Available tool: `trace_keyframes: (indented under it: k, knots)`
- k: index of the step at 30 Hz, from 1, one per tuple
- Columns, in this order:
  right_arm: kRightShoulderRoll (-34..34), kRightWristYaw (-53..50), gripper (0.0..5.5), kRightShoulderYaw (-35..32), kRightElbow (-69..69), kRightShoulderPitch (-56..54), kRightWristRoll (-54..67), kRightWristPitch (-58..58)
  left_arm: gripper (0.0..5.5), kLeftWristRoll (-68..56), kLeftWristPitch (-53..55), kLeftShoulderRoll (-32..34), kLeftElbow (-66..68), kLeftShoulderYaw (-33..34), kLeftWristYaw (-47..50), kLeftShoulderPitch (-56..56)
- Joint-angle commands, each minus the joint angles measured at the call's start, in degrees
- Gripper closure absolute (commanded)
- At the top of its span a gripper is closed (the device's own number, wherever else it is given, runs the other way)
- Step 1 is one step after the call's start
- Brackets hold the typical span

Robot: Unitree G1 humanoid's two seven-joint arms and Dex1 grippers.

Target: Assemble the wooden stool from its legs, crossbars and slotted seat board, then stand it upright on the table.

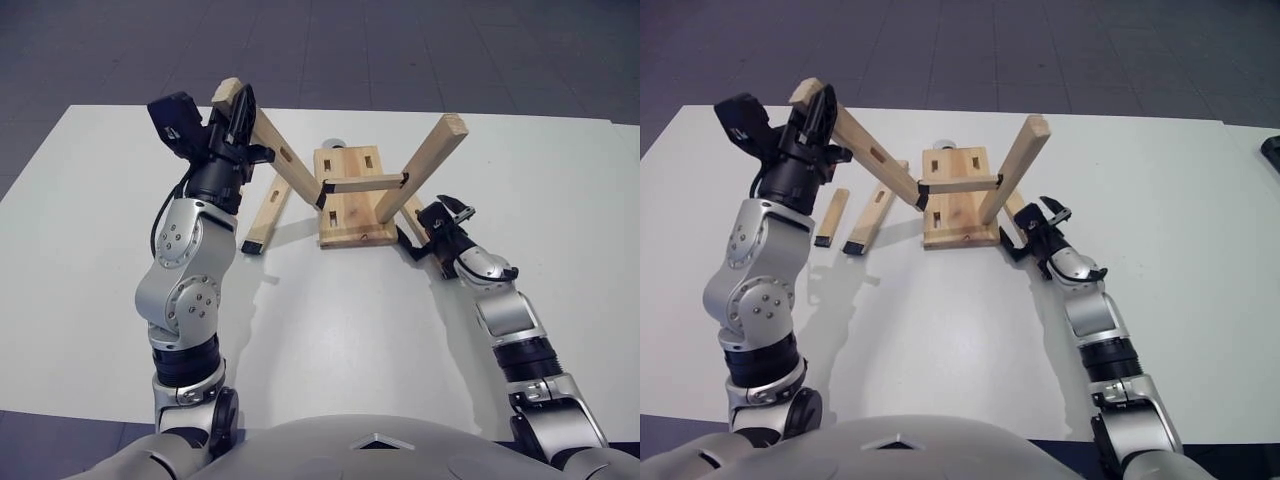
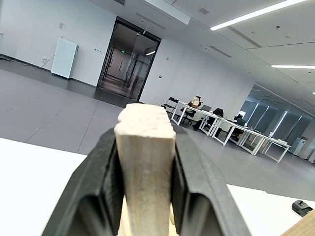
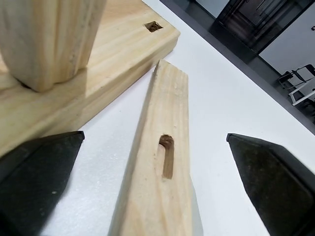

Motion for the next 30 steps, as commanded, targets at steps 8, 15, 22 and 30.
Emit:
trace_keyframes:
  k: [8,15,22,30]
  knots:
    - [3.2,0.8,0.10,1.0,-6.0,2.1,0.4,5.0,4.46,2.8,-0.2,-2.6,2.6,-0.8,0.4,4.2]
    - [3.4,1.1,0.10,1.7,-5.6,1.6,-0.2,5.6,4.46,5.1,-2.7,-4.5,5.5,-0.5,0.7,3.4]
    - [3.9,-0.1,0.10,1.1,-4.9,0.4,-0.7,7.0,4.46,9.5,-1.8,-3.4,6.4,-2.0,0.9,4.7]
    - [5.1,-2.8,0.10,-0.8,-7.5,1.2,-0.4,8.3,4.46,8.1,14.4,-2.5,-3.8,-1.3,6.6,8.4]
